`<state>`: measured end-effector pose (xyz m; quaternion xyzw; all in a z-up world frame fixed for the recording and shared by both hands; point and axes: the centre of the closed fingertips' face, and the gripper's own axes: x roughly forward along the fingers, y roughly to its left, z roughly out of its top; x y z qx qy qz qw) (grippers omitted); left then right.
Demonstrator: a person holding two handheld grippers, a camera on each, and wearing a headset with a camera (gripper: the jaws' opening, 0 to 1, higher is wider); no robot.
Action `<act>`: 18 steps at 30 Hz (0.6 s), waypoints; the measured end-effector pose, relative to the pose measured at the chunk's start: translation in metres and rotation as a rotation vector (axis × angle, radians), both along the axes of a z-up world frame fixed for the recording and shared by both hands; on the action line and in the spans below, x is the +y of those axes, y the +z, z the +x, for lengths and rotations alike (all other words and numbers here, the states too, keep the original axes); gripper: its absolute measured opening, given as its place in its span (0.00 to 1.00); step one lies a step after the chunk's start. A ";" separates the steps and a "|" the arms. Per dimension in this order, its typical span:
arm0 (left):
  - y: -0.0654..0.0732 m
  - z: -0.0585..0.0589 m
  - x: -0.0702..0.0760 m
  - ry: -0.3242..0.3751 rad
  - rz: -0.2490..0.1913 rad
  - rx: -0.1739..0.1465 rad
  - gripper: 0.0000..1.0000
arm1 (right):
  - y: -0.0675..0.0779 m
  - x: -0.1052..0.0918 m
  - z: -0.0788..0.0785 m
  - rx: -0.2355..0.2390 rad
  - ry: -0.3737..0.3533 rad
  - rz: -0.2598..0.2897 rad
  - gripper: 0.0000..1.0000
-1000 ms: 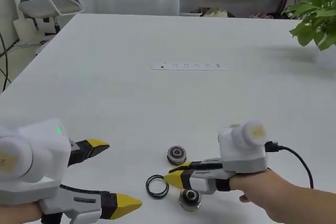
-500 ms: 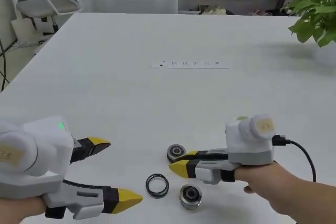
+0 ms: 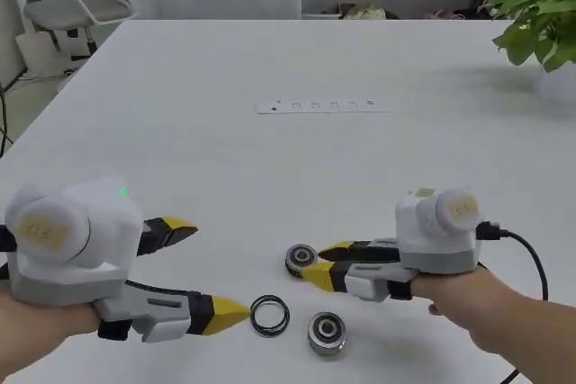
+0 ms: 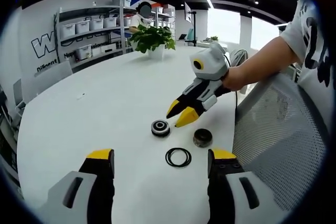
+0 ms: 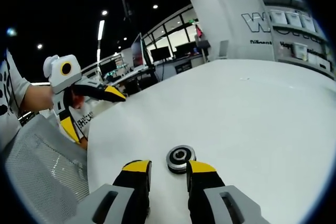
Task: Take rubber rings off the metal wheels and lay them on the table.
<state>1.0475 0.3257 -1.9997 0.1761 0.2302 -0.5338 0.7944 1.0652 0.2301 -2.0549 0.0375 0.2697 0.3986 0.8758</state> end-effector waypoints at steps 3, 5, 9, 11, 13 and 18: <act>-0.002 0.003 -0.001 0.002 0.003 0.006 0.70 | -0.002 -0.003 0.002 -0.013 -0.002 -0.020 0.25; -0.004 0.004 -0.004 0.005 -0.003 0.025 0.70 | -0.005 -0.005 0.002 -0.018 0.000 -0.039 0.25; -0.006 0.009 -0.007 0.002 0.002 0.027 0.68 | -0.010 -0.008 0.003 -0.026 0.003 -0.069 0.25; -0.006 0.011 -0.009 0.002 -0.001 0.031 0.68 | -0.012 -0.009 0.004 -0.029 0.006 -0.079 0.26; -0.006 0.012 -0.012 -0.001 -0.002 0.037 0.67 | -0.013 -0.009 0.004 -0.033 0.007 -0.085 0.25; -0.008 0.017 -0.016 0.002 -0.005 0.052 0.63 | -0.017 -0.012 0.005 -0.037 0.010 -0.102 0.25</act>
